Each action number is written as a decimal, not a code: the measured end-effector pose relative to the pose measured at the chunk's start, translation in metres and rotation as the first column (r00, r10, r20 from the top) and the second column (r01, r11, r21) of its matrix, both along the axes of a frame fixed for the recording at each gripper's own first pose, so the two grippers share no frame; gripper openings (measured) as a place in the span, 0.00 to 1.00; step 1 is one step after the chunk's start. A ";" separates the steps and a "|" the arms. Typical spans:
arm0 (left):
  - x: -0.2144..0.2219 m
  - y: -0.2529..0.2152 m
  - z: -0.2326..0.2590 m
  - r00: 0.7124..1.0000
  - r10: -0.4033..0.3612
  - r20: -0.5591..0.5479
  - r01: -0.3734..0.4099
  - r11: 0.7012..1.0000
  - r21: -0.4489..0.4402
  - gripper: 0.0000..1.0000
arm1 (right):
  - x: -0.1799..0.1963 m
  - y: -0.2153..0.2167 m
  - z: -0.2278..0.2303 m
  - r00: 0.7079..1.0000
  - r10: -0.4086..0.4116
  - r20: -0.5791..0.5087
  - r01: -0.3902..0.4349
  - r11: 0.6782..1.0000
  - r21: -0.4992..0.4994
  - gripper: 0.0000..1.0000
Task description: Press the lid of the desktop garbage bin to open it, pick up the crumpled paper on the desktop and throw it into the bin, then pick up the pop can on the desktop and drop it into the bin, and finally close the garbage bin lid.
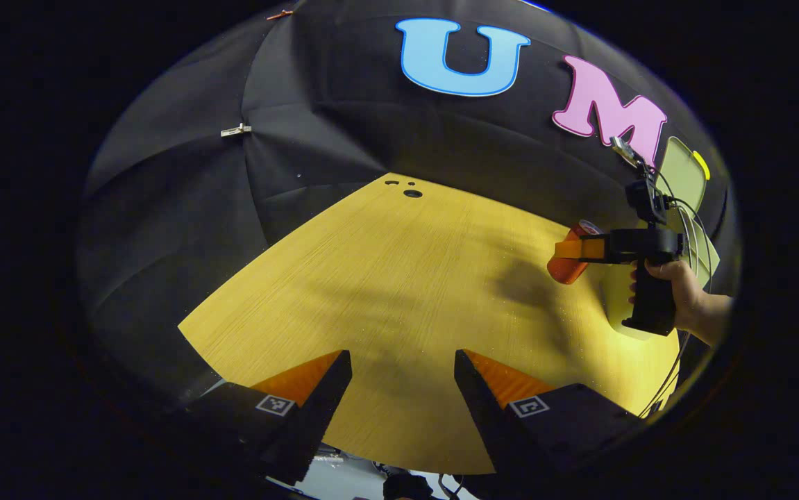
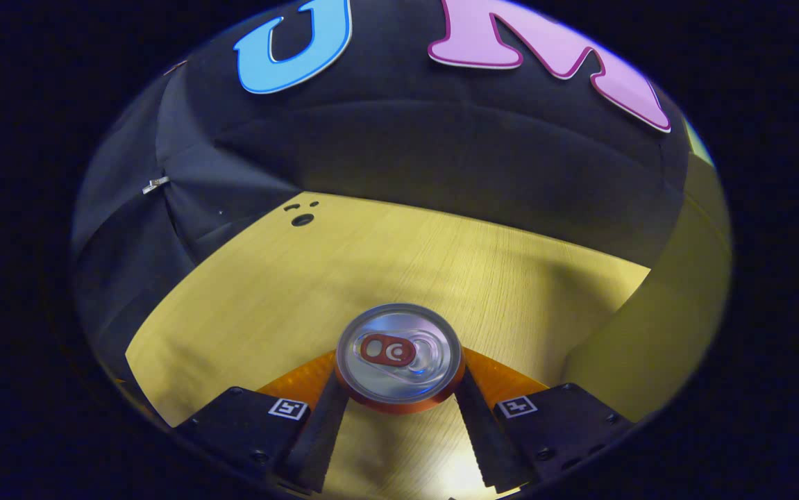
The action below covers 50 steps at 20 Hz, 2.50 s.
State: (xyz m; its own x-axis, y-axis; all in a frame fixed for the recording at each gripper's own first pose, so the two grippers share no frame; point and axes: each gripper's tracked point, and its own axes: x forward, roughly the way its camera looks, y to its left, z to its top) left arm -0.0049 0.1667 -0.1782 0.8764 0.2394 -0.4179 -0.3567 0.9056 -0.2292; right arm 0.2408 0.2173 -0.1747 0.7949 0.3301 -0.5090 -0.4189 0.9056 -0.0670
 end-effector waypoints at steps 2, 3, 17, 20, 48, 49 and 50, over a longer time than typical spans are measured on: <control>0.000 0.000 0.002 1.000 -0.019 0.013 0.019 1.000 0.016 0.96 | -0.011 0.000 0.024 0.999 0.009 0.037 -0.009 1.000 0.009 0.83; -0.001 0.000 0.003 0.999 -0.029 0.018 0.028 0.999 0.027 0.96 | -0.017 -0.001 0.036 0.998 0.014 0.054 -0.014 1.000 0.013 0.83; -0.006 -0.009 0.018 0.966 -0.243 0.088 0.230 0.964 0.136 0.96 | -0.084 -0.040 0.233 0.930 -0.026 0.366 0.016 0.999 0.031 0.83; -0.005 -0.011 0.027 0.957 -0.273 0.094 0.256 0.953 0.160 0.96 | -0.089 -0.066 0.263 0.915 -0.079 0.395 0.061 0.997 0.057 0.83; 0.019 -0.151 0.056 0.982 -0.164 0.092 0.146 0.974 0.175 0.96 | -0.003 -0.250 0.231 0.938 -0.172 0.301 0.137 0.981 0.134 0.92; 0.018 -0.152 0.056 0.983 -0.161 0.091 0.143 0.974 0.177 0.96 | -0.002 -0.251 0.235 0.935 -0.175 0.308 0.139 0.981 0.136 0.98; 0.019 -0.151 0.056 0.984 -0.156 0.090 0.138 0.975 0.175 0.96 | -0.003 -0.252 0.239 0.934 -0.177 0.310 0.138 0.980 0.145 1.00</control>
